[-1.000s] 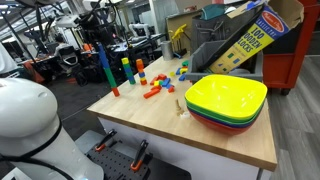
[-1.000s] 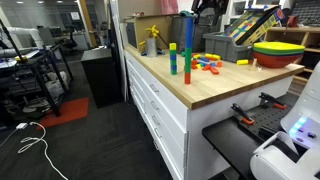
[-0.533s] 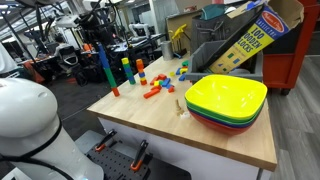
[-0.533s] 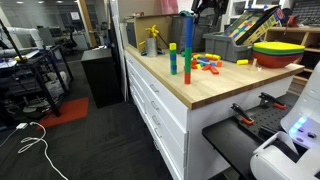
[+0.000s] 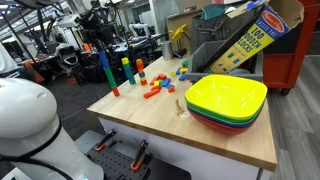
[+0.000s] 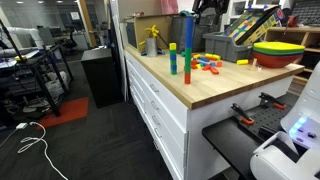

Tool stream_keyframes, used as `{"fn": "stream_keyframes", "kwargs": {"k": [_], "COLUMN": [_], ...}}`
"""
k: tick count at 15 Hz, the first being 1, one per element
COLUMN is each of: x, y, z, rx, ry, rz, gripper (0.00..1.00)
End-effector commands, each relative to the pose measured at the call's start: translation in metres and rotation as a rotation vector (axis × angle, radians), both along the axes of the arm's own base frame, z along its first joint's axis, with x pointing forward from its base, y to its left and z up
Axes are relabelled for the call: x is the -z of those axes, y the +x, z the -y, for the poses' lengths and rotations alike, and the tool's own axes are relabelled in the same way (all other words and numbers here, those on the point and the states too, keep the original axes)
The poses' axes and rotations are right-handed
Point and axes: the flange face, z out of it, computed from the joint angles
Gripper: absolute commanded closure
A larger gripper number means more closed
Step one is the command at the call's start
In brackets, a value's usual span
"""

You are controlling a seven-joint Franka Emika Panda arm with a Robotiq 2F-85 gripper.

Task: Move the stack's top block to the counter

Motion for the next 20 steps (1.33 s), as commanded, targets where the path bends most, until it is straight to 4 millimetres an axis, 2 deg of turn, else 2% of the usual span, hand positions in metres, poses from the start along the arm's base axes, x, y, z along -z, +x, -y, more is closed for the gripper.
{"fn": "stream_keyframes", "kwargs": {"k": [1,7,11,16,20], "x": [-0.004,-0.013,-0.029,-0.054,-0.060], "y": [0.002,0.005,0.013,0.014,0.016], "z": [0.008,0.023,0.024,0.008,-0.010], "rx": [0.074,0.202,0.302,0.334,0.322], "ry": [-0.035,-0.033,0.031,0.115,0.117], "rz": [0.032,0.028,-0.022,-0.049,-0.029], "gripper": [0.00,0.00,0.00,0.00,0.00]}}
